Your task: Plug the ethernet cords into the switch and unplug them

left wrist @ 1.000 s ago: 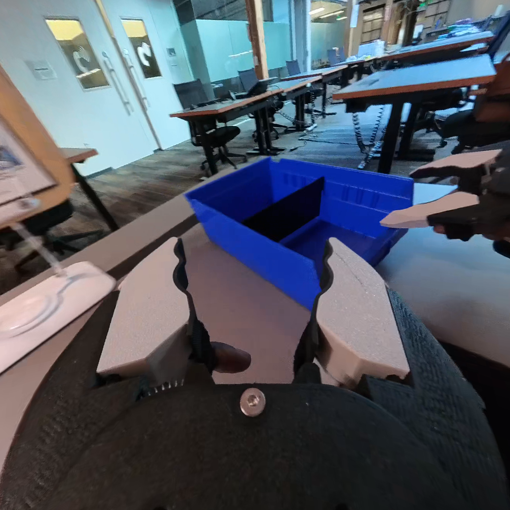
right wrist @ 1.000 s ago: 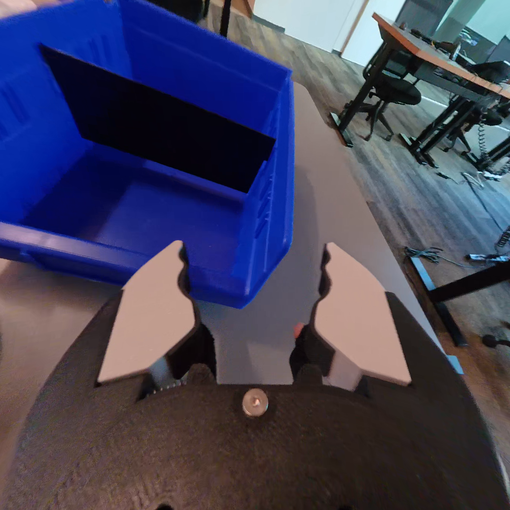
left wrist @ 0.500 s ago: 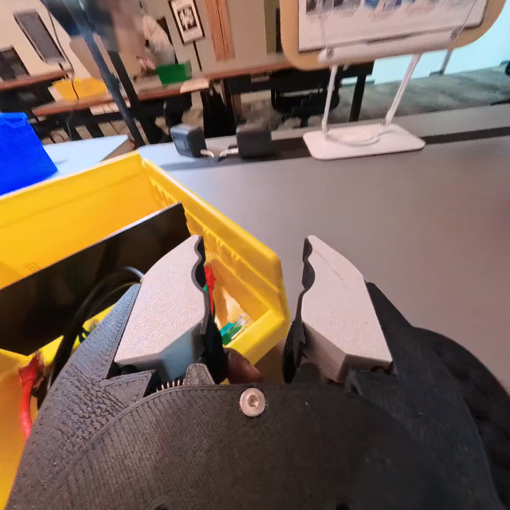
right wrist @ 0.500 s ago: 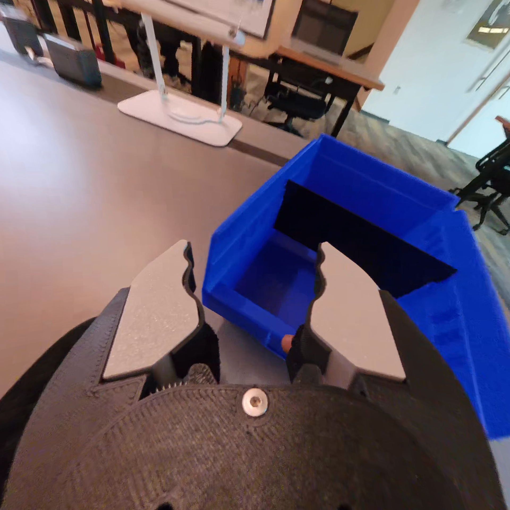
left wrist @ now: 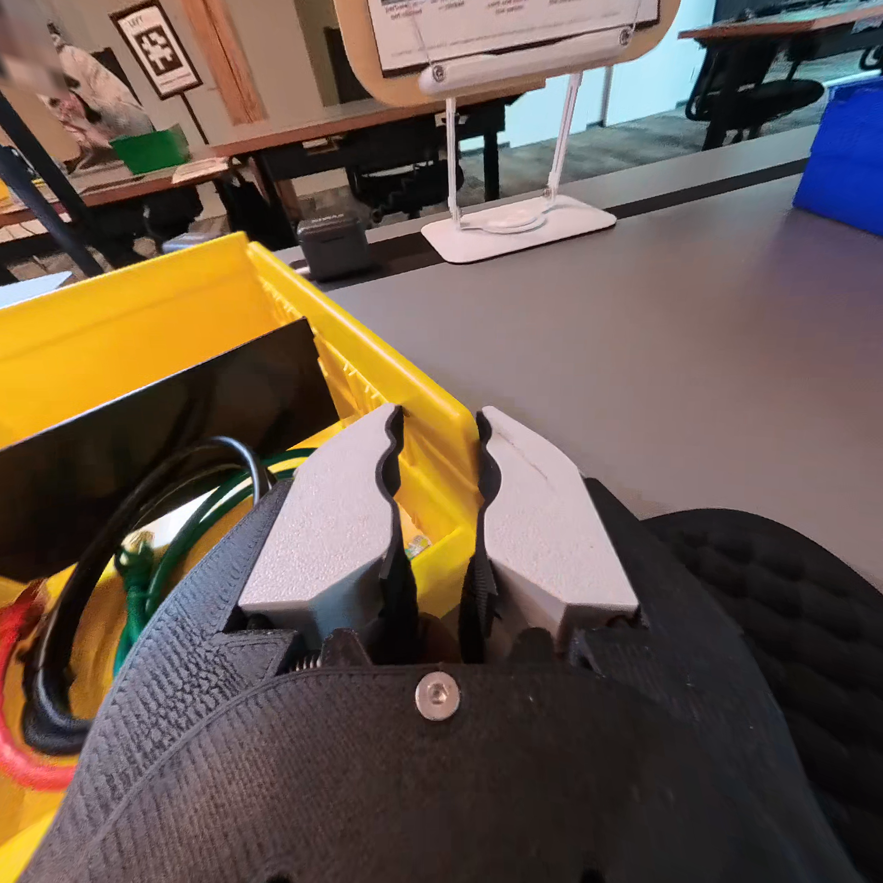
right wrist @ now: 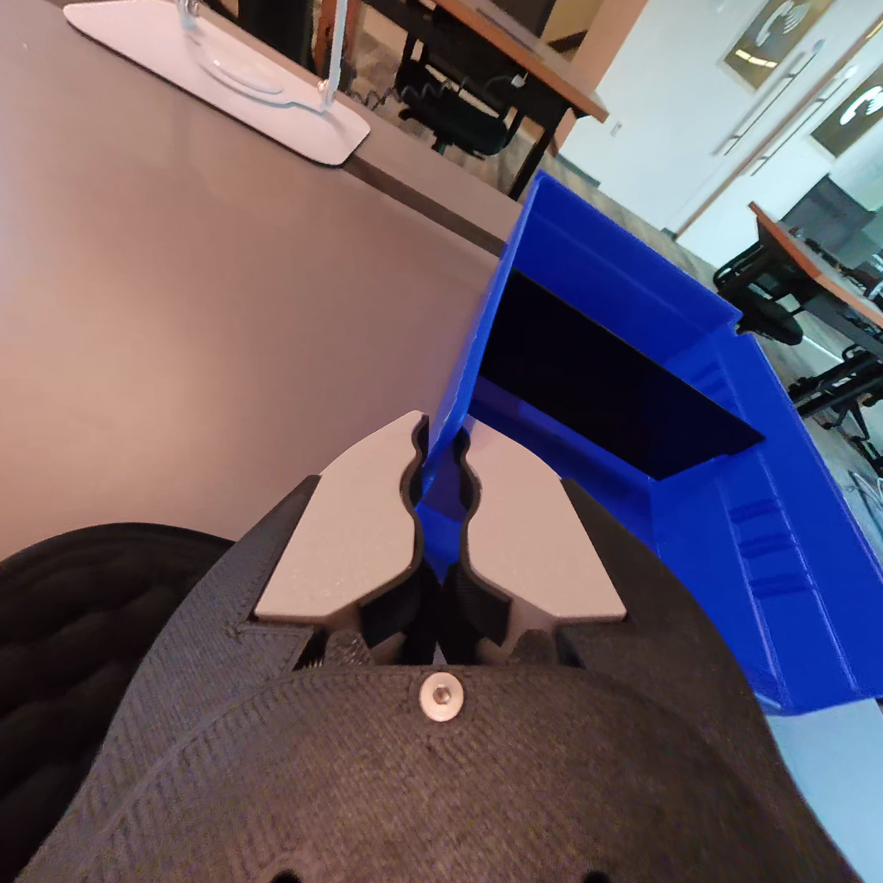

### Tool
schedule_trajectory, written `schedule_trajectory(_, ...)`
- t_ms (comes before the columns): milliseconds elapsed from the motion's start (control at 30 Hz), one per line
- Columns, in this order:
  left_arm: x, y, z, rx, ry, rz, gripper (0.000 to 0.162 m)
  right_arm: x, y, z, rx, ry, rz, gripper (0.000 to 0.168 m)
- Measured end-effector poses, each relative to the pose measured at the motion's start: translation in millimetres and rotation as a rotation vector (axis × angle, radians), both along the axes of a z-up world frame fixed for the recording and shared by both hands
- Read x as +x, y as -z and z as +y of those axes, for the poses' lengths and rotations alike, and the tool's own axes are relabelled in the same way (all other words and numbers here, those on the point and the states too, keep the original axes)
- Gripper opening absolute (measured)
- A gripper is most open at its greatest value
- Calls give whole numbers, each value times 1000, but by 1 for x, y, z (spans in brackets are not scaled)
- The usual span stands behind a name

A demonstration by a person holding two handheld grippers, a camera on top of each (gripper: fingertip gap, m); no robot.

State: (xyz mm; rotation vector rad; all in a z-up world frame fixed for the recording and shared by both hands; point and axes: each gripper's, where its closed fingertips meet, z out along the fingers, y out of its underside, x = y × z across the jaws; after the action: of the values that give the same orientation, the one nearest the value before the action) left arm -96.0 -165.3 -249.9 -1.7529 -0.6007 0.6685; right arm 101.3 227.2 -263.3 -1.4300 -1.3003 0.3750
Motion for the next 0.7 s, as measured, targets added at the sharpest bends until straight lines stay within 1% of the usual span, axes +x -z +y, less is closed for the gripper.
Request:
schedule_trajectory(200, 2, -1, 5, 75, -22, 12, 18, 9, -1, -1, 37, 9, 42, 9)
schedule_trajectory(333, 6, -5, 3, 103, -41, 15, 17, 10, -2, -1, 55, 6, 50, 10)
schedule_trajectory(400, 12, -20, 1, 150, -50, 62, 29, 11, -5, -3, 76, -1, 58, 11)
schedule_trajectory(467, 17, -38, -1, 172, -85, 122, 36, 12, -11, -6, 83, -7, 93, 15)
schedule_trajectory(533, 20, -53, 3, 173, -96, 169, 44, 12, -21, -13, 75, -29, 139, 22)
schedule_trajectory(600, 17, -61, 5, 160, -131, 187, 51, 7, -39, -23, 68, -70, 206, 27)
schedule_trajectory(700, 8, -82, 6, 206, -147, 255, 52, -3, -72, -40, 107, -158, 276, 33)
